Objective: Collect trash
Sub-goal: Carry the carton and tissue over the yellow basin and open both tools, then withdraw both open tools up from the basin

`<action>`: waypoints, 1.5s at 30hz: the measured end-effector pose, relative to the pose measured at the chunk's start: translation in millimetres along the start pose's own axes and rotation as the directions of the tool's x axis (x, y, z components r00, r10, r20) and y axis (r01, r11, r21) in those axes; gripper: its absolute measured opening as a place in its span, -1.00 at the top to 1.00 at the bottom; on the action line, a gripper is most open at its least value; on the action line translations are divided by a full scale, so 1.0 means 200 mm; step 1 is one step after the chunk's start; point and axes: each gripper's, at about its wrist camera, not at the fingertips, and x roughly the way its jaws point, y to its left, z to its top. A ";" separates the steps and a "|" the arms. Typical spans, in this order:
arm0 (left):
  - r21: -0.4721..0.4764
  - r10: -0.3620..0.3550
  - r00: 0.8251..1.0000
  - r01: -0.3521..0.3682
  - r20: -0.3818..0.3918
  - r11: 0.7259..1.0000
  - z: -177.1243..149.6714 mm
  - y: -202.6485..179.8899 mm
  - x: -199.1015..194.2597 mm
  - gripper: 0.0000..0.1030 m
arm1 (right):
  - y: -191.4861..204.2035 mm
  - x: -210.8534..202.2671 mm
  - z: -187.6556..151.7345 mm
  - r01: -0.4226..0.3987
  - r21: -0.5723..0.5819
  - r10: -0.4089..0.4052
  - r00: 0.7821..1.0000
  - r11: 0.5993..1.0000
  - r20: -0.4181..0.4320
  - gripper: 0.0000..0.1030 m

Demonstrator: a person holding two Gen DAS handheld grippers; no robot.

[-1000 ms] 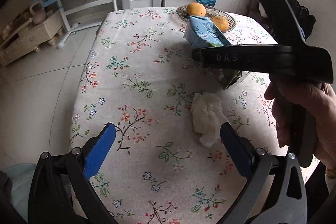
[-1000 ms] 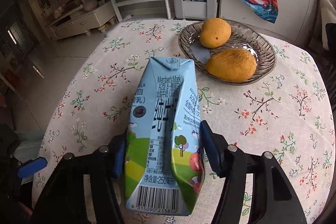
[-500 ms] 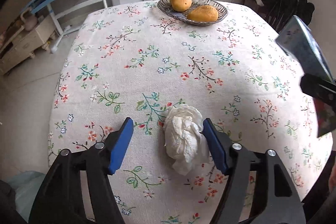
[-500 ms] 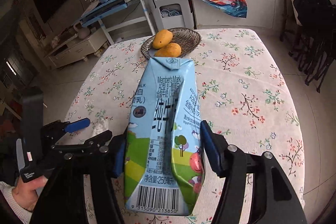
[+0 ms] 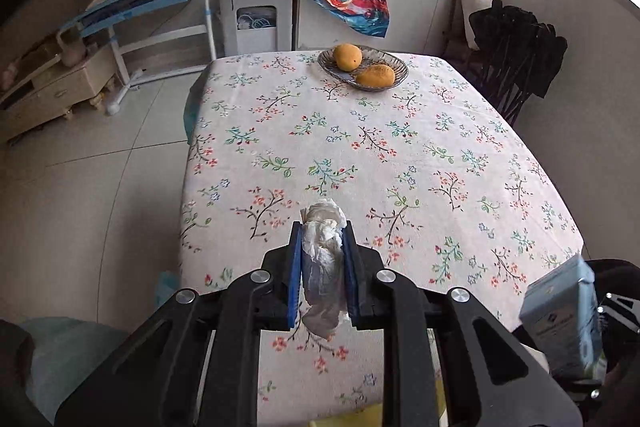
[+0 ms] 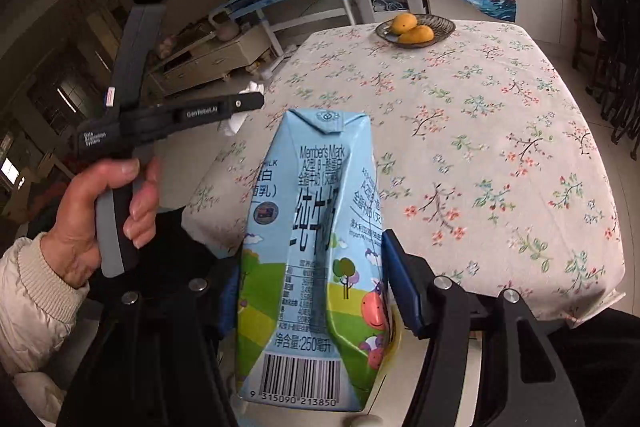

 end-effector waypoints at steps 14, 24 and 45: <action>0.011 -0.012 0.997 0.013 -0.077 1.000 -0.55 -0.10 -0.38 0.65 | 0.07 0.10 -0.28 0.086 -0.009 -0.086 0.996 0.996 -0.012 -0.37; 0.099 0.019 0.972 0.005 -0.234 0.995 -0.76 -0.29 -0.23 -0.14 | -0.02 -0.16 -0.21 0.103 0.071 -0.116 0.969 0.992 0.219 -0.48; 0.064 0.303 0.918 -0.329 0.254 0.942 -0.47 -0.34 -0.77 -0.87 | 0.00 -0.31 -0.23 0.196 0.082 -0.212 0.921 0.977 0.327 -0.58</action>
